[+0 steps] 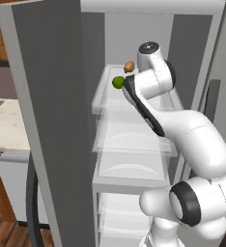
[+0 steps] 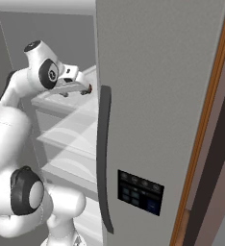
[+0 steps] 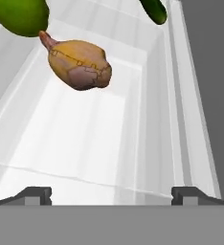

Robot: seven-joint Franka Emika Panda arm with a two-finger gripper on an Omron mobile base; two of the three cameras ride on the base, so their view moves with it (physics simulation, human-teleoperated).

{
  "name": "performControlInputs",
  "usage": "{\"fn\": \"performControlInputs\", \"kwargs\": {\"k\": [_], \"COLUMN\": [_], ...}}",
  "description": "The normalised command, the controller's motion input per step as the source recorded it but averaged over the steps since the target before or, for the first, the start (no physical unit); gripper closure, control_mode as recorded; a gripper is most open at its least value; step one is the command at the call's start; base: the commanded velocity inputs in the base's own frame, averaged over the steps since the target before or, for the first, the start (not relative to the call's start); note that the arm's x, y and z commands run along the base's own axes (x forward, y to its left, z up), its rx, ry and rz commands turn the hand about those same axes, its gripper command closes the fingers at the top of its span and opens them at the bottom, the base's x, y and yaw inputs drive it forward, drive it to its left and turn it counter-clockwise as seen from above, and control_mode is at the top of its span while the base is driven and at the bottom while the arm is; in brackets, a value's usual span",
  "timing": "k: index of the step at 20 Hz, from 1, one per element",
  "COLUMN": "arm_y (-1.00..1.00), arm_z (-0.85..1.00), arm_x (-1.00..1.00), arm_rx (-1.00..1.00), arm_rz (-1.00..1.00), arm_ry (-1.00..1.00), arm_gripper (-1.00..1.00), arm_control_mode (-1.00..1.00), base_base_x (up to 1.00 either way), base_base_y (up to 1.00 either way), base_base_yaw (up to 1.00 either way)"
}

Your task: Transport the chicken drumstick and lime to the fridge. Place the chicken drumstick on the rack containing meat and place the lime on the rack containing the vegetable, ensuring meats and vegetables are on different racks.

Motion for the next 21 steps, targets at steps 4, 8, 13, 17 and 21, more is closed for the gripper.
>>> {"fn": "performControlInputs", "kwargs": {"k": [4, 8, 13, 17, 21], "arm_y": [0.59, 0.13, -0.07, -0.26, -0.09], "arm_z": [0.13, 0.06, -0.04, -0.35, -0.3], "arm_x": [-0.96, -1.0, -1.0, -1.0, -1.0], "arm_rx": [0.0, 0.03, 0.02, 0.0, 0.03], "arm_rz": [0.0, 0.0, 0.0, 0.0, 0.0], "arm_ry": [0.01, 0.0, -0.02, -0.01, 0.02], "arm_gripper": [-1.0, -1.0, -1.0, -1.0, -1.0], "arm_control_mode": [-1.0, -1.0, -1.0, -1.0, -1.0], "base_base_x": [0.0, 0.0, 0.0, 0.0, 0.0], "base_base_y": [0.0, 0.0, 0.0, 0.0, 0.0], "base_base_yaw": [0.0, 0.0, 0.0, 0.0, 0.0]}}
